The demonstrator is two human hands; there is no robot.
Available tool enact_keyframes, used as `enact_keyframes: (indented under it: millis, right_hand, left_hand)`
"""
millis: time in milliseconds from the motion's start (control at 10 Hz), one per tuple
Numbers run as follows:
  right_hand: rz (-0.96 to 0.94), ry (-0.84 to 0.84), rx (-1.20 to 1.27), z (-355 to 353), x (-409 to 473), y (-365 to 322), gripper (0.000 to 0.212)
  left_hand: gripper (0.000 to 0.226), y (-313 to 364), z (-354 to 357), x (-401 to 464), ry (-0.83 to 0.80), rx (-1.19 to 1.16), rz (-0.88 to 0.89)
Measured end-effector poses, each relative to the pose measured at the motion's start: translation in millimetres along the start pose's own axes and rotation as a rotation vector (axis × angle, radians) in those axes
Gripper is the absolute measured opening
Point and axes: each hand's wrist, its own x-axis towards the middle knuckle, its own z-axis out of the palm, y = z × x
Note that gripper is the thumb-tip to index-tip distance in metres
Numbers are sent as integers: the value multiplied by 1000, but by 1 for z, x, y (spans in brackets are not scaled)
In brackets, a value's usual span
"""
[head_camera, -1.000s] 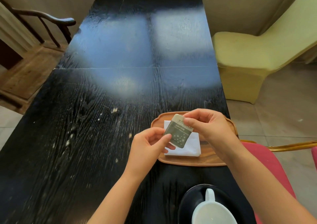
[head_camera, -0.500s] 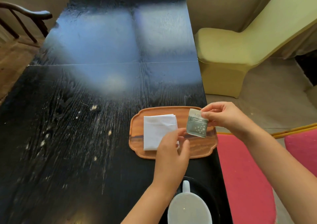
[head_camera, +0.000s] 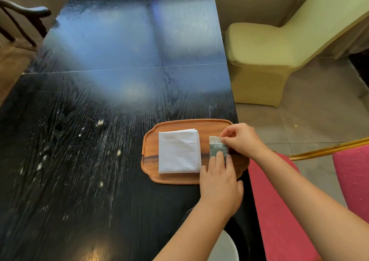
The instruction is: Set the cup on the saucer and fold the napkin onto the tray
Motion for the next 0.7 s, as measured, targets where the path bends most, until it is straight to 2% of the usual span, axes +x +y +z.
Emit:
enact_keyframes:
  millis: [100,400,500,600,700]
  right_hand:
    - [-89,86,-155,6,-4,0,7]
    - [-137,168,-180,12,-6,7,6]
    - [-149,160,-177,12,-4,8,7]
    - [-159,182,-164,9,-9,4,12]
    - [-192,198,-259,5,-22,-2,19]
  left_hand:
    - [66,1,0,1,23,9,-5]
    - [65,-1,7,1,143,44,-30]
    - [64,0,7,1,140,28,-5]
    - [60,-4,3,-2,196,25,11]
    - [34,-11,-21,-12,247,-24,1]
